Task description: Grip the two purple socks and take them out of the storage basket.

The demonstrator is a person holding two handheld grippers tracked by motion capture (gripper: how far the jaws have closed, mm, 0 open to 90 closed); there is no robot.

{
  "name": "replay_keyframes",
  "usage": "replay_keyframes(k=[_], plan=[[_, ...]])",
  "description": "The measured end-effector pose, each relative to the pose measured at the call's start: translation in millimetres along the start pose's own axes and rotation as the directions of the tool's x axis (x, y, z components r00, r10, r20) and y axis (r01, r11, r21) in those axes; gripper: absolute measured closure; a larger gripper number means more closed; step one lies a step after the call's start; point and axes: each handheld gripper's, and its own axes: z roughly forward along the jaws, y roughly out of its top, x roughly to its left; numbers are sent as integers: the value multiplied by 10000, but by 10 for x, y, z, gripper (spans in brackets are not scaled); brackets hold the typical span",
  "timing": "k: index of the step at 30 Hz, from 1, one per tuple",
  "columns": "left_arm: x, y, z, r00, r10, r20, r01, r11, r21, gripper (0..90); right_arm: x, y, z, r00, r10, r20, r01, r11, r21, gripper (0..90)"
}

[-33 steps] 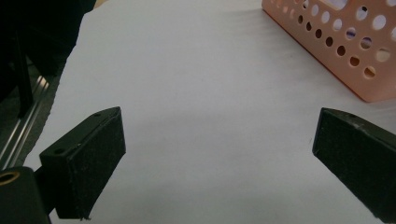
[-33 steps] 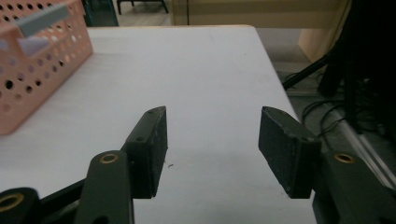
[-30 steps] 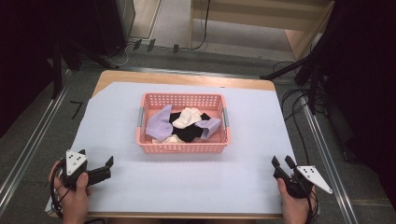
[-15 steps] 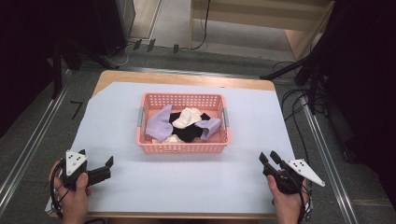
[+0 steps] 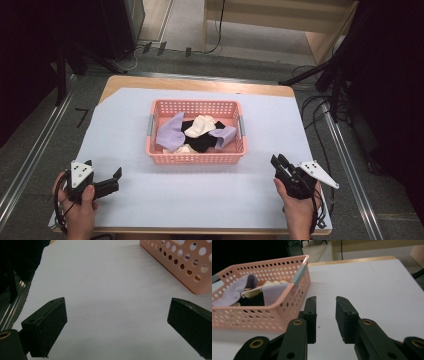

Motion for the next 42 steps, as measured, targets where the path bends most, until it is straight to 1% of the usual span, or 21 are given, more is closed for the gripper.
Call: replay_keyframes(k=[1, 2, 3, 4, 5, 7, 8, 9, 11, 12, 13, 15, 16, 20, 24, 29, 32, 36, 39, 40, 42], plan=[[0, 1, 1, 10000, -18, 18, 18, 10000, 8, 33, 33, 28, 41, 9997, 137, -210, -138, 9999, -54, 710], [-1, 1, 2, 10000, -17, 16, 17, 10000, 9, 33, 73, 42, 61, 9998, 52, -204, -52, 10000, 4, 699], [-1, 1, 1, 10000, 7, 4, -7, 10000, 34, 33, 108, 56, 84, 9995, -92, -292, 94, 9999, 56, 688], [-1, 1, 1, 10000, 7, 4, -7, 10000, 34, 33, 108, 56, 84, 9995, -92, -292, 94, 9999, 56, 688], [0, 1, 3, 10000, 26, 24, -26, 10000, 33, 33, 192, 86, 140, 9982, -193, -565, 204, 9996, 201, 645], [-1, 1, 0, 10000, 7, 5, -7, 10000, 31, 33, 247, 110, 188, 9970, -403, -656, 422, 9987, 274, 618], [-1, 1, 0, 10000, 7, 5, -7, 10000, 31, 33, 247, 110, 188, 9970, -403, -656, 422, 9987, 274, 618], [-1, 1, 0, 10000, 5, 8, -5, 10000, 26, 33, 297, 135, 246, 9952, -579, -792, 602, 9978, 262, 578], [0, 1, 0, 10000, -2, 15, 2, 10000, 22, 33, 341, 160, 303, 9930, -824, -850, 852, 9959, 293, 551], [0, 1, 0, 10000, -2, 15, 2, 10000, 22, 33, 341, 160, 303, 9930, -824, -850, 852, 9959, 293, 551], [-1, 1, 1, 10000, -18, 16, 18, 10000, 15, 33, 390, 185, 358, 9911, -1029, -849, 1054, 9941, 263, 530], [0, 1, 2, 10000, -20, 17, 20, 10000, 24, 33, 422, 202, 393, 9896, -1111, -910, 1145, 9929, 332, 516], [0, 1, 2, 10000, -20, 17, 20, 10000, 24, 33, 443, 215, 423, 9876, -1247, -952, 1284, 9912, 333, 504], [2, 2, 3, 10000, -15, 25, 15, 10000, 26, 33, 504, 260, 503, 9853, -1421, -953, 1455, 9889, 294, 489], [1, 2, 3, 10000, -30, 27, 30, 10000, 25, 33, 574, 314, 600, 9837, -1446, -1068, 1508, 9872, 522, 486], [2, 2, 4, 10000, -27, 44, 27, 10000, 38, 33, 679, 374, 728, 9783, -1718, -1161, 1815, 9802, 795, 490], [5, 2, 5, 10000, 5, 57, -5, 10000, 25, 33, 749, 386, 823, 9737, -1947, -1187, 2071, 9729, 1028, 493], [6, 1, 7, 10000, -16, 85, 16, 10000, 20, 33, 840, 371, 955, 9642, -2340, -1247, 2499, 9592, 1324, 493], [8, 2, 7, 10000, -3, 71, 3, 10000, 25, 33, 887, 352, 1048, 9618, -2460, -1200, 2633, 9513, 1602, 493], [7, 2, 7, 10000, -18, 79, 18, 10000, 24, 33, 897, 347, 1068, 9626, -2444, -1170, 2618, 9502, 1691, 493], [8, 2, 7, 10000, -17, 85, 17, 10000, 27, 33, 918, 329, 1123, 9616, -2509, -1113, 2684, 9443, 1904, 490]])
